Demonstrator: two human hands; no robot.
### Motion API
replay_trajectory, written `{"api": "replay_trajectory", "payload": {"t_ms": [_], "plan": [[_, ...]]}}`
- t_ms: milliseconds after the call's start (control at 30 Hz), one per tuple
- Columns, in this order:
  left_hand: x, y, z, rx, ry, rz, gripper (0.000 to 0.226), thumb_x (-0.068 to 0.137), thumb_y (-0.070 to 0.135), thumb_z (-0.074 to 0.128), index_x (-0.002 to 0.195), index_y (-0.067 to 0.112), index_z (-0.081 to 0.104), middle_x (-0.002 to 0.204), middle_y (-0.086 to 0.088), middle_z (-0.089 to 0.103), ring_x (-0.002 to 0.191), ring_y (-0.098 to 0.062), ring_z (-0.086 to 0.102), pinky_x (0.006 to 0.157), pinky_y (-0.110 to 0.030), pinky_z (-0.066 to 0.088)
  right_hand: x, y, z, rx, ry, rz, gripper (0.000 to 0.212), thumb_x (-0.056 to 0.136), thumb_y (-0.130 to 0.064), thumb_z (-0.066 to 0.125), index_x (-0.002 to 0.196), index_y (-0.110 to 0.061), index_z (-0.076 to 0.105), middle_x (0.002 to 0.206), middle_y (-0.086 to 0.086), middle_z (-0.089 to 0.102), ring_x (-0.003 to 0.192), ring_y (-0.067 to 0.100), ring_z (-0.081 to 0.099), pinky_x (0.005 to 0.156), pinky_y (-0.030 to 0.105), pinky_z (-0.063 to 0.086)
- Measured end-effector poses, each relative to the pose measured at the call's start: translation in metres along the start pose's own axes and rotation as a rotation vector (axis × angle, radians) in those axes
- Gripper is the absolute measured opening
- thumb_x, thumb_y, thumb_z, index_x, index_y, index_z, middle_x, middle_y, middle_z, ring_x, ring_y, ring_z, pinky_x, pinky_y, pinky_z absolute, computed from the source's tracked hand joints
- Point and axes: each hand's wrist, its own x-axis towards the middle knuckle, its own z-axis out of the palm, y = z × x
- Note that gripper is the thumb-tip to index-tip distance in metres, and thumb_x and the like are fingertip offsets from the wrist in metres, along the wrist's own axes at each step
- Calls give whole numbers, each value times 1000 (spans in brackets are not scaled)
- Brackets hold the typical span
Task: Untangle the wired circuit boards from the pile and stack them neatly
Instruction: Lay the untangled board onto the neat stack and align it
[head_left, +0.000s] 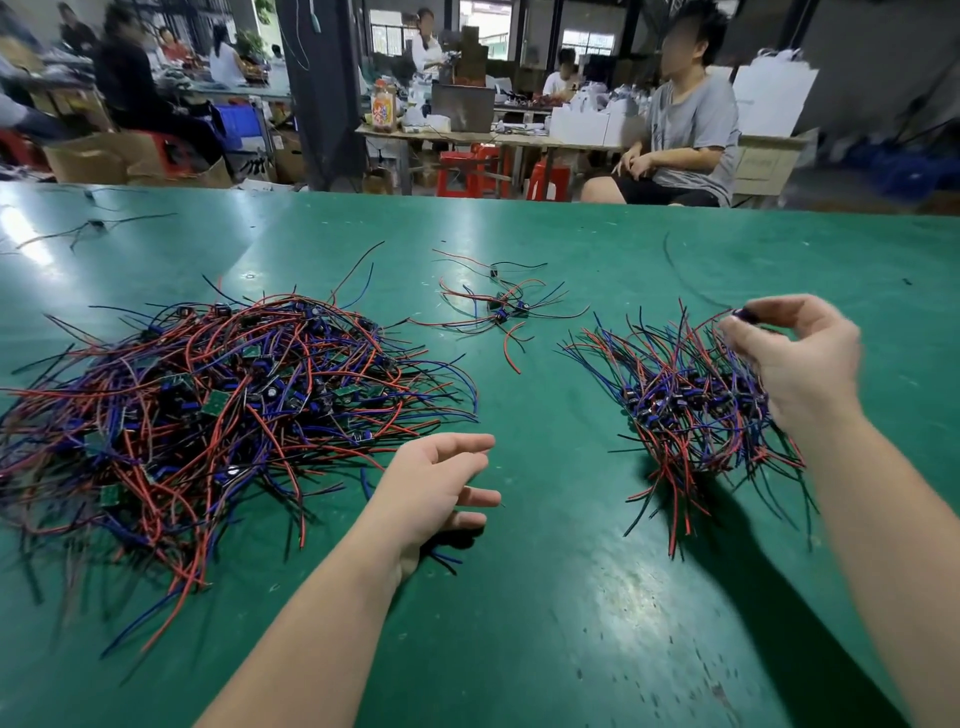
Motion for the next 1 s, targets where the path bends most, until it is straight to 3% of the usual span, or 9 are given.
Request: {"api": "replay_trajectory", "payload": {"t_ms": [167, 267, 433, 533, 600, 667, 767, 867, 1000], "plan": [[-1, 1, 1, 7, 11, -2, 20, 94, 8, 52, 99, 20, 67, 107, 6, 65, 63, -12, 70, 53, -25, 55, -1, 30, 1, -573, -229, 393, 15, 77, 3, 73, 90, -3, 68, 79, 12, 70, 68, 22, 67, 60, 29, 57], [-2, 1, 1, 12, 12, -6, 20, 94, 9, 52, 98, 20, 67, 107, 6, 65, 63, -12, 70, 51, -23, 54, -5, 41, 1, -714, -257, 344, 12, 74, 0, 75, 81, -7, 69, 66, 10, 71, 55, 20, 66, 45, 25, 51], [-2, 0, 1, 15, 11, -16, 20, 94, 8, 52, 98, 20, 68, 106, 7, 65, 62, -11, 69, 49, -23, 52, -1, 26, 8, -246, -183, 336, 17, 74, 3, 75, 88, -2, 67, 70, 9, 71, 56, 15, 68, 49, 19, 52], [-2, 1, 1, 16, 13, -15, 20, 94, 8, 52, 99, 20, 68, 107, 7, 65, 63, -12, 70, 50, -23, 52, 9, 4, 13, 145, 51, 154, 14, 75, 3, 74, 81, -7, 65, 65, 3, 70, 56, 13, 67, 56, 19, 52], [-2, 1, 0, 13, 20, -15, 20, 95, 8, 52, 98, 20, 68, 106, 7, 65, 64, -12, 70, 50, -24, 53, 18, -3, 11, 173, 252, 1, 17, 74, -2, 73, 76, -15, 63, 71, 3, 68, 59, 13, 67, 62, 25, 54], [-2, 1, 0, 6, 26, -16, 21, 95, 7, 52, 97, 20, 67, 106, 7, 65, 64, -12, 69, 50, -24, 53, 21, -2, 10, -58, 299, 1, 16, 73, -7, 73, 79, -18, 63, 82, 5, 69, 72, 20, 70, 70, 32, 57], [-2, 2, 0, -1, 24, -15, 20, 95, 7, 51, 98, 19, 67, 105, 5, 65, 63, -12, 69, 51, -24, 54, 17, 10, 5, -522, 152, 86, 17, 71, -8, 74, 82, -19, 68, 85, 8, 71, 79, 24, 69, 78, 39, 57], [-2, 1, 0, 9, 8, -16, 21, 95, 7, 51, 98, 20, 67, 105, 4, 64, 63, -12, 69, 51, -24, 54, 9, 12, 3, -799, -160, 204, 16, 67, -3, 78, 72, -17, 71, 65, 4, 71, 55, 14, 63, 59, 22, 49], [-2, 0, 1, 22, 1, -24, 21, 94, 7, 51, 97, 20, 67, 106, 5, 65, 63, -11, 69, 50, -24, 54, 4, 9, 3, -1029, -408, 244, 18, 66, -3, 79, 69, -19, 72, 55, 3, 69, 48, 11, 60, 52, 18, 42]]}}
